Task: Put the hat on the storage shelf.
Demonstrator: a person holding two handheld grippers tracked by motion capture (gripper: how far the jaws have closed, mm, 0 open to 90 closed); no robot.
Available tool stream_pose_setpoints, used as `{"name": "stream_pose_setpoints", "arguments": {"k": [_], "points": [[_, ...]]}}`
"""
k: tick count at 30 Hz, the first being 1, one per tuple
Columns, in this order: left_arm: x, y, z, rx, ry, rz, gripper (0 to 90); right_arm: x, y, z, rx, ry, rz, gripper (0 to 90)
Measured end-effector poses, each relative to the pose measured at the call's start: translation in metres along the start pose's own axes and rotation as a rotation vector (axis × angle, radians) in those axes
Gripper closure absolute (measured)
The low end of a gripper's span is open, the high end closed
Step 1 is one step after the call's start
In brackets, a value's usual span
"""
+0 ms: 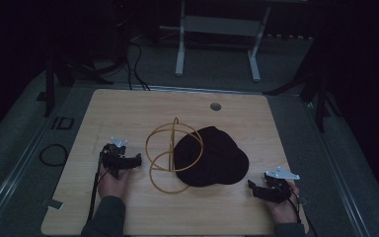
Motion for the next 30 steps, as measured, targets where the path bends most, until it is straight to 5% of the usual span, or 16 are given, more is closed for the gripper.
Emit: {"name": "stream_pose_setpoints", "arguments": {"k": [7,16,21,30], "points": [[0.000,0.000,0.000,0.001,0.002,0.000,4.1,0.000,-0.001,-0.002,0.015,0.019,-0.015,15.8],[0.000,0.000,0.000,0.002,0.003,0.000,4.2,0.000,-0.001,-0.003,0.023,0.030,-0.029,19.0],[0.000,0.000,0.001,0.003,0.005,0.002,4.1,0.003,-0.001,-0.009,0.055,0.062,-0.042,28.2],[0.000,0.000,0.001,0.006,0.007,0.001,4.1,0.006,0.002,-0.025,0.082,0.150,-0.087,28.2]]}}
Point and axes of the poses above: each handheld gripper's, and its own axes: y roughly backward along the jaws, x roughly out of its top, z roughly to its right, the point moved 6 cm from there along -y, roughly forward along the jaws, and after that the axes turned 9 degrees about -y, right-handed, at the moved point
